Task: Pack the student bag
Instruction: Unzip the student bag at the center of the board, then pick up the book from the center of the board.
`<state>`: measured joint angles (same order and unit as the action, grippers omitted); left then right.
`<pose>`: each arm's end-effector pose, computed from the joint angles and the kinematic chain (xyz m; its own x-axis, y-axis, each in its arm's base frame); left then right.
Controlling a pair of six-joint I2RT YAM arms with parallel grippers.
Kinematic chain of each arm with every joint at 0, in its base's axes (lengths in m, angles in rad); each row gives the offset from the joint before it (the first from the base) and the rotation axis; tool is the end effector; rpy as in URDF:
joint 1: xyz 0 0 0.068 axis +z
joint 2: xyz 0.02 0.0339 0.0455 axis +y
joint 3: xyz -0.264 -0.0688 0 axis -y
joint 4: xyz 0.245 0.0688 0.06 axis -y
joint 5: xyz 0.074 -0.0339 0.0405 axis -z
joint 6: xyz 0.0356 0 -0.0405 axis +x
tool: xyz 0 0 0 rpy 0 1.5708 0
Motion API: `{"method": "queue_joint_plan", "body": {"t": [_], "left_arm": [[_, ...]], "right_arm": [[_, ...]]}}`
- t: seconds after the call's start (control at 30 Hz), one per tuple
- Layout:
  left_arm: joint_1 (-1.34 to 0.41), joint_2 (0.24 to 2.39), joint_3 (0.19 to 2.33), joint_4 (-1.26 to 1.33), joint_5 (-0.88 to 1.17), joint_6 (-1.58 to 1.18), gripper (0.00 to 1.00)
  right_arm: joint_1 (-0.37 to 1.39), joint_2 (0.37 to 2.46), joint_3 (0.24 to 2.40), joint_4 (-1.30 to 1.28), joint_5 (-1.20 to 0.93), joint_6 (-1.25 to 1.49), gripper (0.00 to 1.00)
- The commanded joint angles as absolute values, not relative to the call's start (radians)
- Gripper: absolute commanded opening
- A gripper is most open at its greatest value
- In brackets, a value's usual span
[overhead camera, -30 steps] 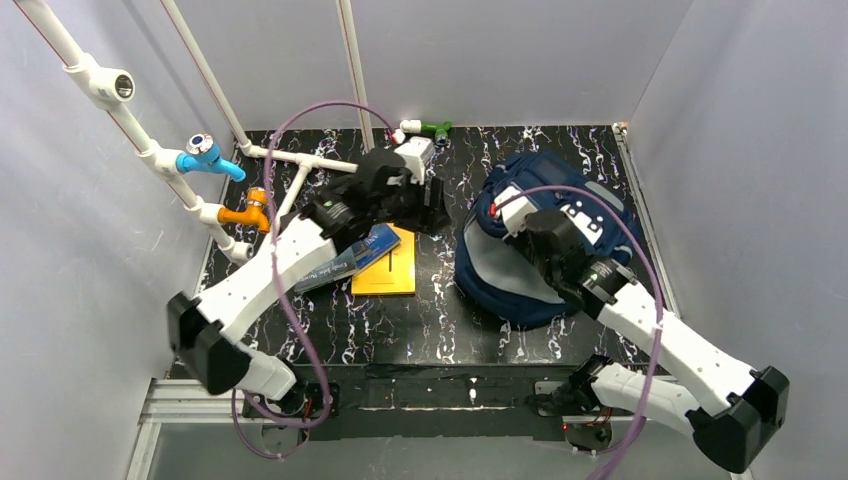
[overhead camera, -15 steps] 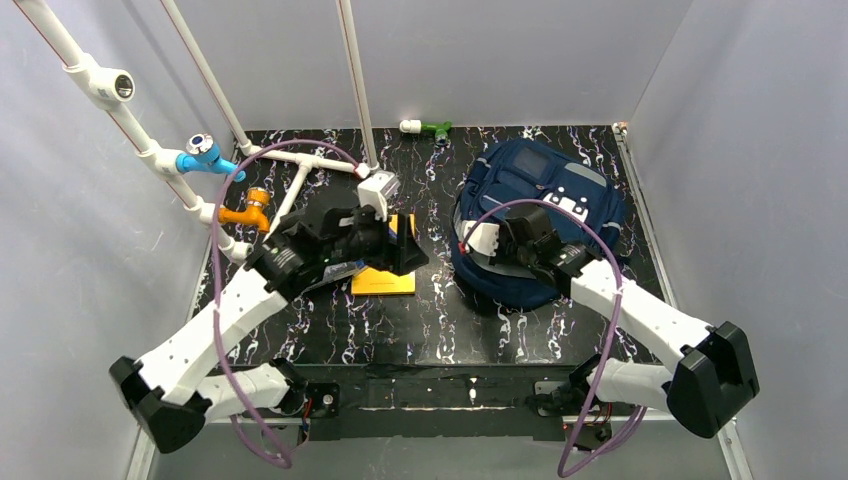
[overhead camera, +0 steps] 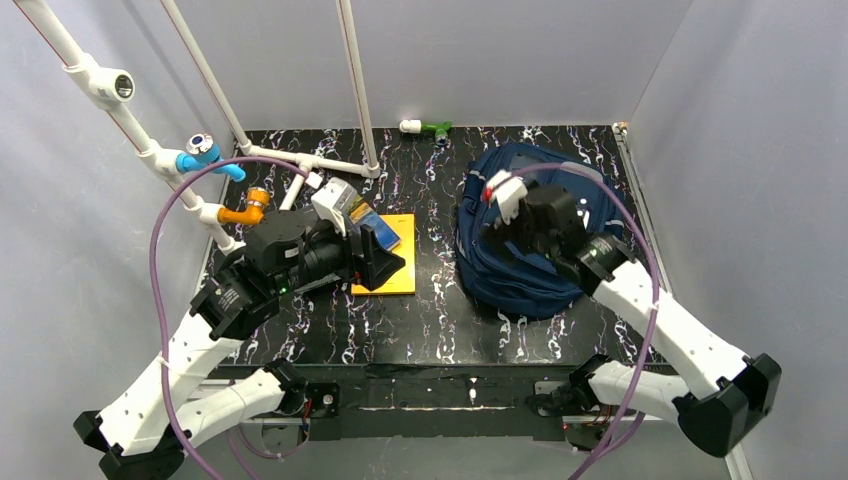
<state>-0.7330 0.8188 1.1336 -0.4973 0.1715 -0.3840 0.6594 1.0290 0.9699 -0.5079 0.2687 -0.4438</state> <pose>0.1158 -0.1124 0.4194 -0.4188 -0.1197 -0.9002 0.6764 0.6203 -0.3971 0.1823 0.1294 0.3269 -0.2058 -0.6833 -0.7006 -0.5559 0.6708 -0.4910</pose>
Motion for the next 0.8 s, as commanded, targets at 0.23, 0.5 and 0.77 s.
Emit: {"method": "queue_joint_plan", "body": {"t": [0.23, 0.5, 0.77], "left_arm": [[-0.733, 0.713, 1.138, -0.547, 0.061, -0.364, 0.81], [-0.733, 0.655, 1.149, -0.621, 0.019, -0.368, 0.81], [-0.733, 0.595, 1.131, -0.643, 0.026, -0.407, 0.81]], "right_arm": [[0.775, 1.331, 1.079, 0.001, -0.126, 0.731, 0.98], [0.908, 1.679, 1.076, 0.375, -0.095, 1.037, 0.95], [0.983, 1.914, 1.181, 0.469, 0.008, 1.138, 0.78]]}}
